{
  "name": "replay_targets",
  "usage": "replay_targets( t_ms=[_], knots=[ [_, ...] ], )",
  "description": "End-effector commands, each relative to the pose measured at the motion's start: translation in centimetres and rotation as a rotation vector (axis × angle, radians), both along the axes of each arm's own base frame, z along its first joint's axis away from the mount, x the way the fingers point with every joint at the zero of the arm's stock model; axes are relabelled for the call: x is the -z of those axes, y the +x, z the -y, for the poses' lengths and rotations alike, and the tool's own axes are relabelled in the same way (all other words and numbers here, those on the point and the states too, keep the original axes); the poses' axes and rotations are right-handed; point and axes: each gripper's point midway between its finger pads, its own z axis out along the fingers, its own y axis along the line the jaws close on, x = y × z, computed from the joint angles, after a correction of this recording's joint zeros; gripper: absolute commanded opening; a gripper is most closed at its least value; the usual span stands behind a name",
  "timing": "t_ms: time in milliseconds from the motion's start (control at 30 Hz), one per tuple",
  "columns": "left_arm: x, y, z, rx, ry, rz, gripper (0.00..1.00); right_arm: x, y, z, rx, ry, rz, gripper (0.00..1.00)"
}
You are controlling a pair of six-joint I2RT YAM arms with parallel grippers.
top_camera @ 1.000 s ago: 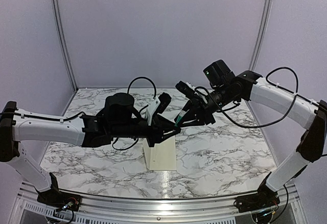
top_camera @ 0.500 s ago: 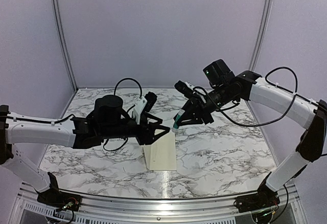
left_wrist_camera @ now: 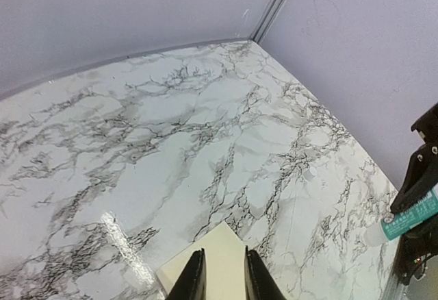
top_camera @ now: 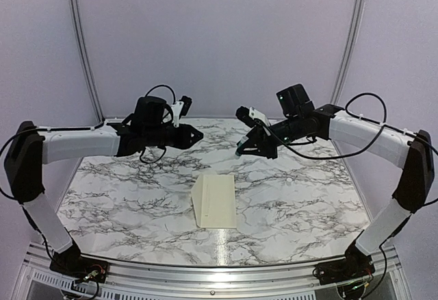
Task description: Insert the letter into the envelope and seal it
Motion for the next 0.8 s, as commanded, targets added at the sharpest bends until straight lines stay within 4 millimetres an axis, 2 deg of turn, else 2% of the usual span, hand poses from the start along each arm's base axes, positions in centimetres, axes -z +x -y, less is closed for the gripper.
replay_targets(
  t_ms=[0, 133, 233, 467, 567, 767],
  knots=[
    [5.1, 0.2, 2.6, 0.108, -0.001, -0.235, 0.19, 2.2, 2.1, -1.3, 0.027, -0.028, 0.072, 0.00],
    [9.2, 0.9, 4.3, 0.137, 0.023, -0.357, 0.10, 5.4, 1.3, -2.6, -0.015, -0.075, 0.075, 0.00],
    [11.2, 0.7, 5.0, 0.157, 0.027, -0.424, 0.05, 7.5, 0.4, -3.6, -0.041, -0.094, 0.073, 0.00],
    [15.5, -0.5, 4.9, 0.182, 0.087, -0.548, 0.04, 11.3, -0.3, -4.7, -0.083, -0.132, 0.038, 0.00],
    [16.7, -0.7, 5.2, 0.186, 0.095, -0.588, 0.04, 12.3, -0.2, -5.1, -0.089, -0.140, 0.027, 0.00],
    [17.3, -0.3, 5.7, 0.181, 0.103, -0.588, 0.04, 13.5, 0.1, -5.5, -0.094, -0.142, 0.012, 0.00]
  ],
)
